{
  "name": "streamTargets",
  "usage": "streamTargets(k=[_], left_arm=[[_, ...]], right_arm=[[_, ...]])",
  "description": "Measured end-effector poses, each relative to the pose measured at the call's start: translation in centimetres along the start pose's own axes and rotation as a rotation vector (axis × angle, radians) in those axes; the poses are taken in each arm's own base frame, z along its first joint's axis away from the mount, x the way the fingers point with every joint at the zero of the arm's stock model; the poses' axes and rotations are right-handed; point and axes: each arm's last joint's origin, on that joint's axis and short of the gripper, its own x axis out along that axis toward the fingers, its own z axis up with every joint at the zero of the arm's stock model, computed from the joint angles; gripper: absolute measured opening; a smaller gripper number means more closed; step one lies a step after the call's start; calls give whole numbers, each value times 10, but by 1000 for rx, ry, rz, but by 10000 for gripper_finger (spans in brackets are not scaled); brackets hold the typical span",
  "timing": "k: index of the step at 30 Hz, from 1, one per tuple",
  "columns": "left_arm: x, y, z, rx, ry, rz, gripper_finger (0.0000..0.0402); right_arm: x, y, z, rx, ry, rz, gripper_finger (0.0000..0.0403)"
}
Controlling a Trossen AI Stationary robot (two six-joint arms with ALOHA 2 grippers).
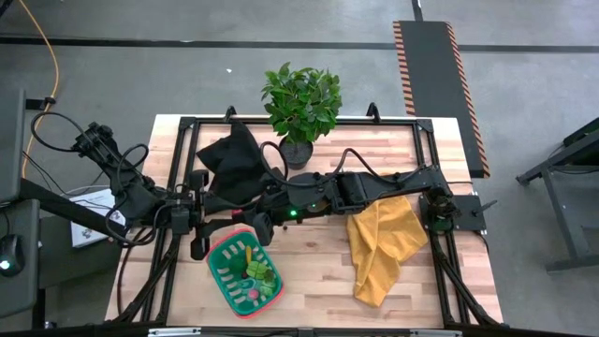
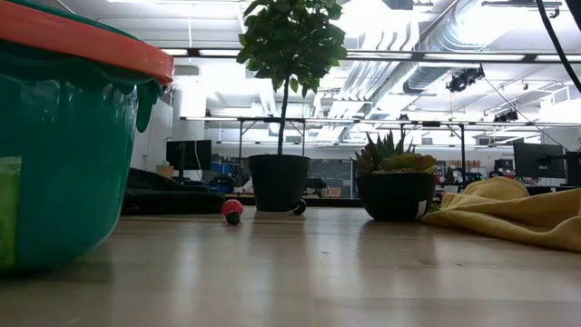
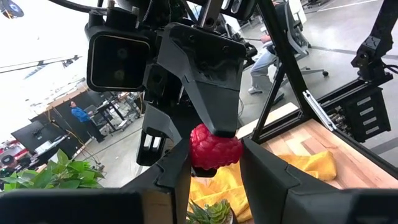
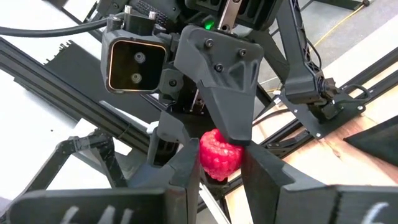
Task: Pick and placing Produce into tupperware
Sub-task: Put the red raspberry into the blue basket
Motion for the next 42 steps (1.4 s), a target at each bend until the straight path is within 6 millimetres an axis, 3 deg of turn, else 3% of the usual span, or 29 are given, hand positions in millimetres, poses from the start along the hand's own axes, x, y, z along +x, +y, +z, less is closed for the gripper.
streamTargets(k=[11,24,35,42], left_arm=[[0,0,0,10,0,0,106],[0,0,0,11,4,4,104],[-1,0,-1,27,4,-3,105],[-7,2,-8,5,50,-66,105]], right_arm=[[0,0,0,-3,-2,1,87],[0,0,1,-10,-26,-16,187],[-4,-2,3,-41,-50,-70,190],[-27,8,20,-96,-124,-86,190]])
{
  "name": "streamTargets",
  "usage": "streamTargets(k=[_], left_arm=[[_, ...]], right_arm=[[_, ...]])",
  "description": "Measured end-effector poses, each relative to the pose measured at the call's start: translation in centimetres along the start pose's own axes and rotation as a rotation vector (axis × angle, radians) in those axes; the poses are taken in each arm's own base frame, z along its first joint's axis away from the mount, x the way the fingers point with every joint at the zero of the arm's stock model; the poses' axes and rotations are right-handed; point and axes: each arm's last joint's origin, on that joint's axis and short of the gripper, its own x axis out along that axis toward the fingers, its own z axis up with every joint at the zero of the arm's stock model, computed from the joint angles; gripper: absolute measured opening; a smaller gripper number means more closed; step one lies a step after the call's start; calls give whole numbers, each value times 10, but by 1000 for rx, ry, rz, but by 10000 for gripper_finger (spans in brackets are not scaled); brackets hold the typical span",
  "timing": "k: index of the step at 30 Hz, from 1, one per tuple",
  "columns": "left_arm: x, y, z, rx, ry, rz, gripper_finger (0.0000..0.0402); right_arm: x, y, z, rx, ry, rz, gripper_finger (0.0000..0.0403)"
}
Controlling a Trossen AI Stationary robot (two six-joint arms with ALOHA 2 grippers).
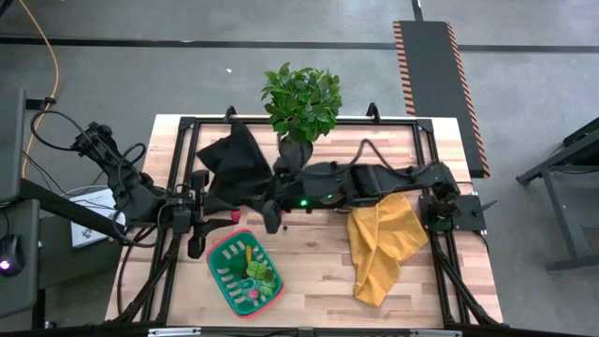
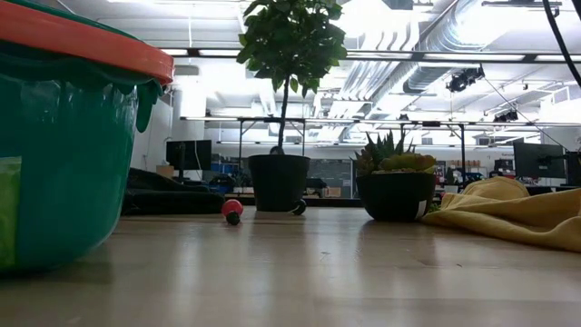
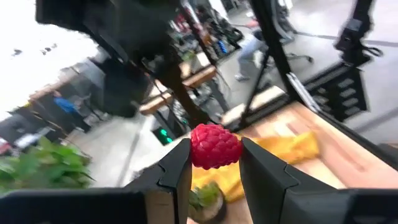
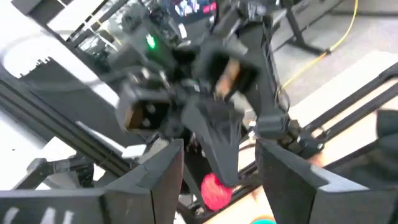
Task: Pick and placing Produce into tupperware
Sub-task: Put the red raspberry into the blue basket
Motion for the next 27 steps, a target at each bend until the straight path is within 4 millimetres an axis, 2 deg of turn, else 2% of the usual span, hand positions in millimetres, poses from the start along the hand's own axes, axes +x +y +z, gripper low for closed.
streamTargets(k=[5,8,13,17,21,27], left_arm=[[-5,-2,-8,-51,45,-103,107],[-6,-7,-15,-88,84,-213,105],[-10,-14,-27,-168,198,-364,107],[-14,-17,-36,-224,302,-405,109],[-16,-19,-42,-268,379,-431,110],[-10,-29,-46,-348,463,-495,110]], right_arm=[[-28,6,13,-49,-21,-61,190],[-52,7,17,-92,3,-139,190],[-92,6,14,-110,62,-313,190],[-114,3,3,-96,150,-415,190],[-128,-5,-14,-66,271,-541,191],[-131,-16,-48,-76,394,-708,191]])
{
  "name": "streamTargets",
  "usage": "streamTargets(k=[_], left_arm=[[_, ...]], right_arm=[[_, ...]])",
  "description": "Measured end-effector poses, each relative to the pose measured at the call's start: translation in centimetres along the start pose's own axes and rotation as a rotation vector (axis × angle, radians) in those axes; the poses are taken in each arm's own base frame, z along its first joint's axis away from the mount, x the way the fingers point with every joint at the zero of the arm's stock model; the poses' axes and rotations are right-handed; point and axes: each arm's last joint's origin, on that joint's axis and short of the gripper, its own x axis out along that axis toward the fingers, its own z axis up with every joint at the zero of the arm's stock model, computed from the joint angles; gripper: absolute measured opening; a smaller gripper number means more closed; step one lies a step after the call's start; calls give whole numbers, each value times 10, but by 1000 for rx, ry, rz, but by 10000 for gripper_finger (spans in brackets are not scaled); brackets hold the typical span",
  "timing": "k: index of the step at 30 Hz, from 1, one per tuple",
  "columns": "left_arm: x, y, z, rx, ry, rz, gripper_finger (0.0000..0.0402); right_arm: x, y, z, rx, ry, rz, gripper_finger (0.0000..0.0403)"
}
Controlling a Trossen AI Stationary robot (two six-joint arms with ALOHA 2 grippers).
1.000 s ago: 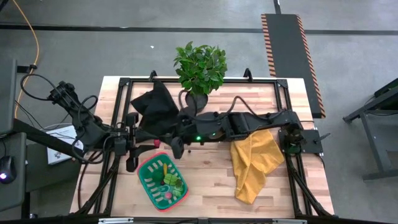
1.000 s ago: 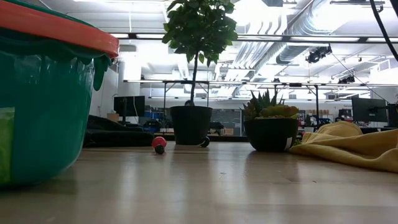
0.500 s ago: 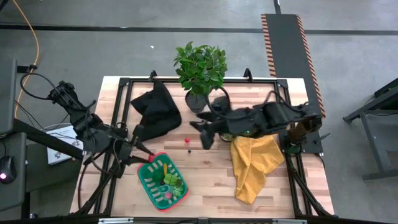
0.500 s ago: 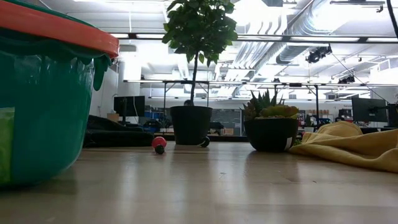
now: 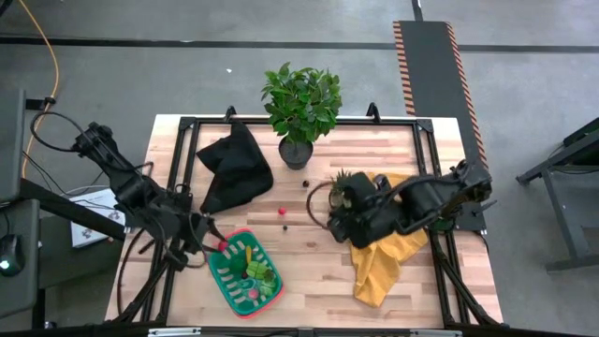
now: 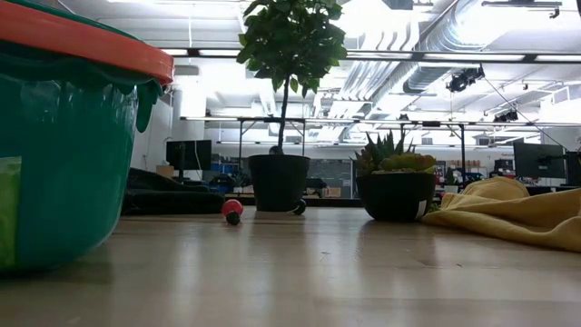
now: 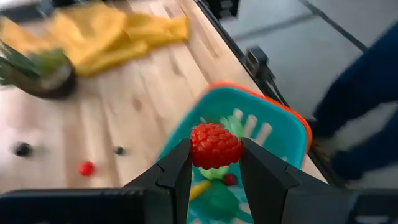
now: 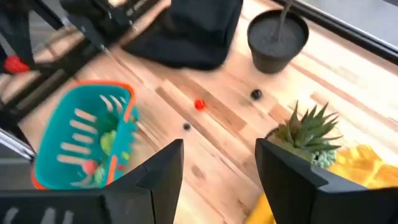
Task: Pick and placing Produce into tupperware
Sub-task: Put the red raspberry into the blue basket
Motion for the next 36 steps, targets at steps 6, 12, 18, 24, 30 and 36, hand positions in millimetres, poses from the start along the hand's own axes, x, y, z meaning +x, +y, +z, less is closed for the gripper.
streamTargets(k=[6,12,18,24,30,36], left_arm=[[31,-11,-3,-20,143,-48,110],[56,-16,-6,-34,237,-67,110],[79,-4,-5,-161,302,-91,110],[102,10,-6,-279,356,-120,110],[126,8,-11,-311,411,-119,110],[150,6,-20,-355,473,-101,110]], right_arm=[[26,8,-26,-29,40,-57,191],[52,14,-52,-49,129,-68,191],[70,19,-73,-69,169,-56,191],[77,22,-90,-91,189,-38,191],[74,24,-104,-127,196,-27,191],[69,23,-114,-175,188,-46,191]])
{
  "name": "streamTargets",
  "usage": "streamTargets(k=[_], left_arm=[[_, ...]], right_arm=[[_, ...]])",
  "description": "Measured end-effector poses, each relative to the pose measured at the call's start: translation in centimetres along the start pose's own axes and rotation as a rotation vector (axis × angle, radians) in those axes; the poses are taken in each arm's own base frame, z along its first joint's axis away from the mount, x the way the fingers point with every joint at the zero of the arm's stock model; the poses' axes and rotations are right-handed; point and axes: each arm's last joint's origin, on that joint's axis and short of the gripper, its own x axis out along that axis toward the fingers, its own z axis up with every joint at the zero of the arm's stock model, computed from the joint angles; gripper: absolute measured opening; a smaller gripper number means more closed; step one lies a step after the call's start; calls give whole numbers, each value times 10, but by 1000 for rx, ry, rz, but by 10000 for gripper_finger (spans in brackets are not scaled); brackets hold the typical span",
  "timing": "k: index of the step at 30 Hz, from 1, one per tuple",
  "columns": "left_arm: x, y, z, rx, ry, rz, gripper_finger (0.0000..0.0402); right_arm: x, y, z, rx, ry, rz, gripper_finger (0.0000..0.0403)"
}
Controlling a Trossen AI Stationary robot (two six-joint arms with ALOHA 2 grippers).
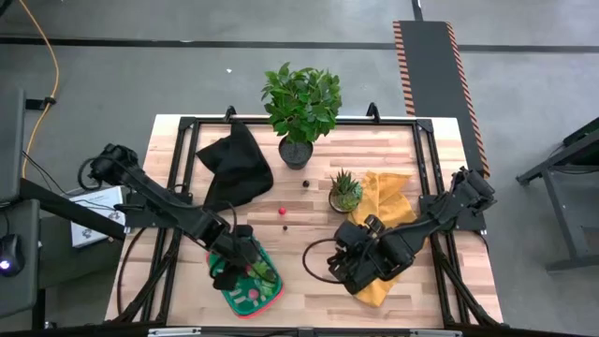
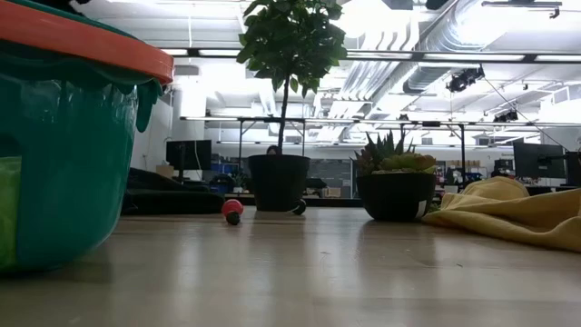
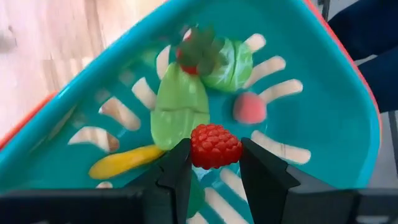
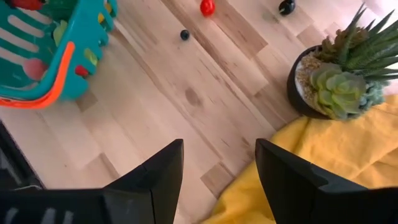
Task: Pick and placing Produce into tupperware
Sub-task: Put the red raspberry into the blue basket, then put the red cherry into the blue basket
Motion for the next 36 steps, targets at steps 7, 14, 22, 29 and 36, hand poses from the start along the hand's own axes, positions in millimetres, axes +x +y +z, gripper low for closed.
streamTargets(k=[7,14,22,29,36], left_arm=[[18,-1,7,-49,-17,-8,110],[19,-2,10,-74,-44,-22,111],[19,-3,10,-130,-41,-44,166],[19,-5,10,-132,-12,-104,220],[11,-12,17,-112,5,-185,191]], right_arm=[[-5,-3,-7,-46,-4,-39,191],[-9,-7,-7,-66,-17,-57,191],[-16,-12,-6,-84,-38,-54,191],[-16,-12,-6,-85,-39,-55,191],[-16,-13,-6,-87,-33,-57,191]])
